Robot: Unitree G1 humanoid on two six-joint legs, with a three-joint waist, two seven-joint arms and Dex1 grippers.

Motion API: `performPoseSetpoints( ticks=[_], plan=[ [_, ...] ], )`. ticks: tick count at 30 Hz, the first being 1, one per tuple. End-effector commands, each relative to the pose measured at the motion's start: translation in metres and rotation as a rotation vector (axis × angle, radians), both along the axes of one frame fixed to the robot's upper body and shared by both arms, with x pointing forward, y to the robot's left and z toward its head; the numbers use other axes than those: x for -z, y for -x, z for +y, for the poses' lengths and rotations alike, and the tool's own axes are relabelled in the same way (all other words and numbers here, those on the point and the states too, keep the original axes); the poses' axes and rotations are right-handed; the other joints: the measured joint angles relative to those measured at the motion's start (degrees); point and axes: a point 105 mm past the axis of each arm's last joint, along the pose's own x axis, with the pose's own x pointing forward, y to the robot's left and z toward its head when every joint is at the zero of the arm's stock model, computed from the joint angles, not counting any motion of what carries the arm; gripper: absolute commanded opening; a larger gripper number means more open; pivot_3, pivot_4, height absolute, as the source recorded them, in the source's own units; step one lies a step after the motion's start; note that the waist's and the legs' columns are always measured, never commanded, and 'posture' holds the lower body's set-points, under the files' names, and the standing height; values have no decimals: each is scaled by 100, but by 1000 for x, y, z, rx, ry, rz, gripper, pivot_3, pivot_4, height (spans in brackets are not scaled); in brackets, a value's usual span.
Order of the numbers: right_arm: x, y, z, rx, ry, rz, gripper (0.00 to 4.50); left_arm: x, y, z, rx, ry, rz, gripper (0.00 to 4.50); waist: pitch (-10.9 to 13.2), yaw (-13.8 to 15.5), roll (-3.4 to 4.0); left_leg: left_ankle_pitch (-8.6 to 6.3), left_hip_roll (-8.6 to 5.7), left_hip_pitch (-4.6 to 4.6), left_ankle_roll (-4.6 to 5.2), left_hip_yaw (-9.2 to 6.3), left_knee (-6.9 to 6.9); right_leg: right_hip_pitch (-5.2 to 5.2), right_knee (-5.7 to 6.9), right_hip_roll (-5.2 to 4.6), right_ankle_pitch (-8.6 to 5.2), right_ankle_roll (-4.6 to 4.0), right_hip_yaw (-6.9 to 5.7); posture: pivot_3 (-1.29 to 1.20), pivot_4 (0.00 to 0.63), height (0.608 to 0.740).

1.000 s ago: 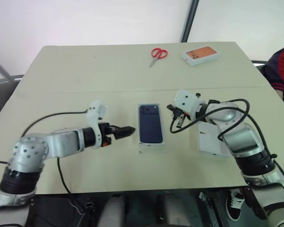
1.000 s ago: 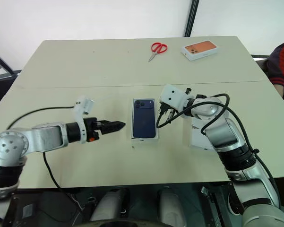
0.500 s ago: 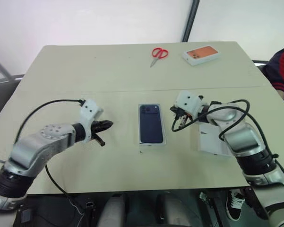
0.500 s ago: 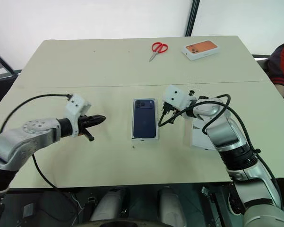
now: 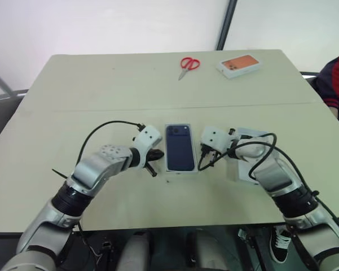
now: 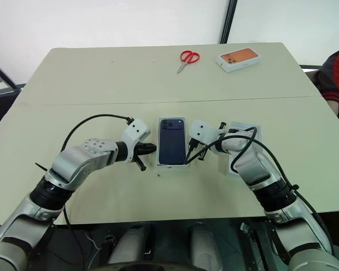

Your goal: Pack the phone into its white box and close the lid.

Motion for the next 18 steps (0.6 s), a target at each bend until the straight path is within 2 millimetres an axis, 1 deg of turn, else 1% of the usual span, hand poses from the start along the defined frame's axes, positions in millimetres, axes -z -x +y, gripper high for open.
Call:
performPoseSetpoints(
  ticks=[1,5,9,13,18],
  plan=[
    [-9,7,11,-44,-12,-30,0,1,0,-15,33,3,1,82,0,34,1,0,-1,0,0,-1,1,2,-1,-3,0,0,-1,0,150,740],
    [-13,9,6,-31,-7,-32,0,1,-1,-38,79,33,0,82,-1,116,2,0,-11,2,1,-5,11,15,-4,-7,0,1,-9,0,150,740],
    [-17,12,-7,-6,15,-36,0,-2,1,-59,129,62,-1,82,-2,139,2,-3,-16,2,5,-12,18,29,-13,-14,-1,2,-20,0,150,740],
    [-18,19,-20,11,36,-27,0,-4,5,-81,187,100,15,82,-2,138,3,-4,-20,2,6,-15,18,31,-14,-14,-1,2,-23,0,150,740],
    [-18,25,-41,65,57,-16,0,-7,17,-111,311,107,27,82,-2,122,3,-4,-21,2,7,-13,18,31,-13,-13,-1,3,-24,0,150,740]
  ],
)
